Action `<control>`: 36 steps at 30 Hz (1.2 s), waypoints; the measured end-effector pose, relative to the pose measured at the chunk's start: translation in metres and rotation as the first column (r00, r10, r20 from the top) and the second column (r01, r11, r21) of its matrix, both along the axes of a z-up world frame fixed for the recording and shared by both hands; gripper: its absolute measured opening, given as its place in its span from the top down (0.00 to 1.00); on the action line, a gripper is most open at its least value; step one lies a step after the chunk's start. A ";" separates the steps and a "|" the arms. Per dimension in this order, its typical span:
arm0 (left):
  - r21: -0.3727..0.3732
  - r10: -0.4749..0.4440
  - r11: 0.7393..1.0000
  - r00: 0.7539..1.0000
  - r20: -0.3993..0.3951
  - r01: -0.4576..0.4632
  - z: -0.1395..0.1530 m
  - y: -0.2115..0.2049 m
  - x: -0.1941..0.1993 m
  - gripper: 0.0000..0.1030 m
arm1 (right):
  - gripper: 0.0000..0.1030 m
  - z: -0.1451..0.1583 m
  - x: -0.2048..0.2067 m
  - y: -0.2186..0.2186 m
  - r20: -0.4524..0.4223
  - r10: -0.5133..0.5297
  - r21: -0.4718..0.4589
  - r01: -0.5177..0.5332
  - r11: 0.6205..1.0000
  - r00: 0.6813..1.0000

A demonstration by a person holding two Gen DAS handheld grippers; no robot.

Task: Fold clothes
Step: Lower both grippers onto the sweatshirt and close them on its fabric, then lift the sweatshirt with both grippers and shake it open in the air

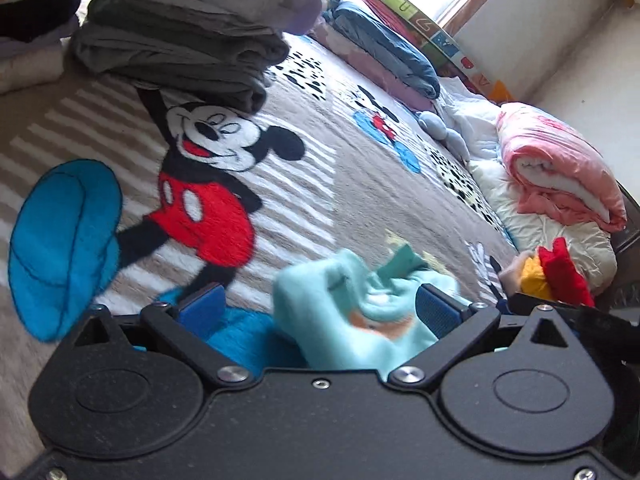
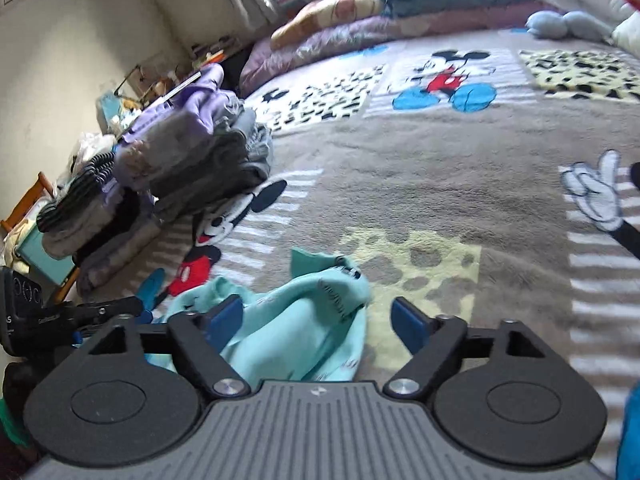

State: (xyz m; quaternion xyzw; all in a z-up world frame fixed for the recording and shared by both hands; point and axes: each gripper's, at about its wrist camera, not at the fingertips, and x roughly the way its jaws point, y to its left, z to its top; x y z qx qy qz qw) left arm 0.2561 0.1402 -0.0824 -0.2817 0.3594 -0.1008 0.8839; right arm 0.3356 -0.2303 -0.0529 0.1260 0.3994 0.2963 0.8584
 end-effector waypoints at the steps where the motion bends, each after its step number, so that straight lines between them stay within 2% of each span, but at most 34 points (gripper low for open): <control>1: -0.023 -0.001 1.000 1.000 -0.011 0.000 -0.006 0.004 0.003 0.02 | 0.25 -0.004 0.009 0.003 -0.007 0.015 -0.003 -0.015 1.000 1.000; 3: -0.073 -0.015 0.997 1.000 -0.018 0.014 -0.015 0.010 0.008 0.04 | 0.26 -0.015 0.023 0.006 -0.025 0.039 0.010 -0.039 0.999 0.999; 6: -0.108 -0.025 0.994 1.000 -0.016 0.023 -0.023 0.013 0.011 0.09 | 0.27 -0.030 0.041 0.009 -0.053 0.064 0.042 -0.062 0.997 0.997; 10: -0.126 -0.039 0.991 0.999 -0.002 0.038 -0.028 0.013 0.014 0.21 | 0.27 -0.047 0.062 0.010 -0.087 0.082 0.121 -0.072 0.990 0.993; 11: -0.125 -0.042 0.991 0.999 0.003 0.042 -0.028 0.012 0.014 0.25 | 0.24 -0.052 0.067 0.011 -0.100 0.088 0.133 -0.074 0.988 0.991; 14: -0.132 -0.059 0.989 0.998 0.016 0.061 -0.029 0.009 0.014 0.29 | 0.22 -0.061 0.070 0.016 -0.119 0.122 0.160 -0.103 0.982 0.985; 15: -0.130 -0.065 0.989 0.998 0.021 0.067 -0.029 0.007 0.014 0.31 | 0.25 -0.064 0.071 0.017 -0.120 0.136 0.168 -0.115 0.979 0.983; 16: -0.124 -0.072 0.990 0.997 0.023 0.074 -0.030 0.005 0.015 0.36 | 0.37 -0.065 0.069 0.019 -0.122 0.153 0.176 -0.130 0.976 0.981; 17: -0.116 -0.076 0.990 0.997 0.022 0.078 -0.030 0.003 0.015 0.48 | 0.46 -0.065 0.068 0.020 -0.121 0.166 0.185 -0.142 0.972 0.979; 18: -0.111 -0.085 0.990 0.996 0.020 0.087 -0.030 0.001 0.015 0.56 | 0.49 -0.064 0.066 0.020 -0.115 0.168 0.188 -0.145 0.971 0.979; 19: -0.100 -0.090 0.991 0.996 0.019 0.092 -0.030 -0.001 0.015 0.66 | 0.61 -0.061 0.064 0.020 -0.102 0.170 0.187 -0.149 0.971 0.980; 20: -0.079 -0.088 0.993 0.996 0.022 0.089 -0.029 -0.003 0.014 0.68 | 0.69 -0.058 0.062 0.019 -0.089 0.172 0.186 -0.154 0.970 0.981; 22: -0.055 -0.097 0.994 0.994 0.044 0.100 -0.024 -0.007 0.011 0.77 | 0.72 -0.046 0.054 0.017 -0.048 0.173 0.167 -0.163 0.972 0.984; 23: -0.046 -0.103 0.993 0.993 0.058 0.106 -0.020 -0.009 0.009 0.78 | 0.73 -0.040 0.050 0.017 -0.028 0.175 0.155 -0.168 0.973 0.984; 31: 0.062 -0.157 0.987 0.965 0.209 0.147 0.034 -0.028 -0.020 0.84 | 0.76 0.032 0.003 0.002 0.133 0.152 0.127 -0.168 0.977 0.979; 36: 0.076 -0.173 0.985 0.939 0.297 0.157 0.073 -0.034 -0.055 0.85 | 0.77 0.082 -0.038 -0.014 0.225 0.160 0.120 -0.191 0.974 0.961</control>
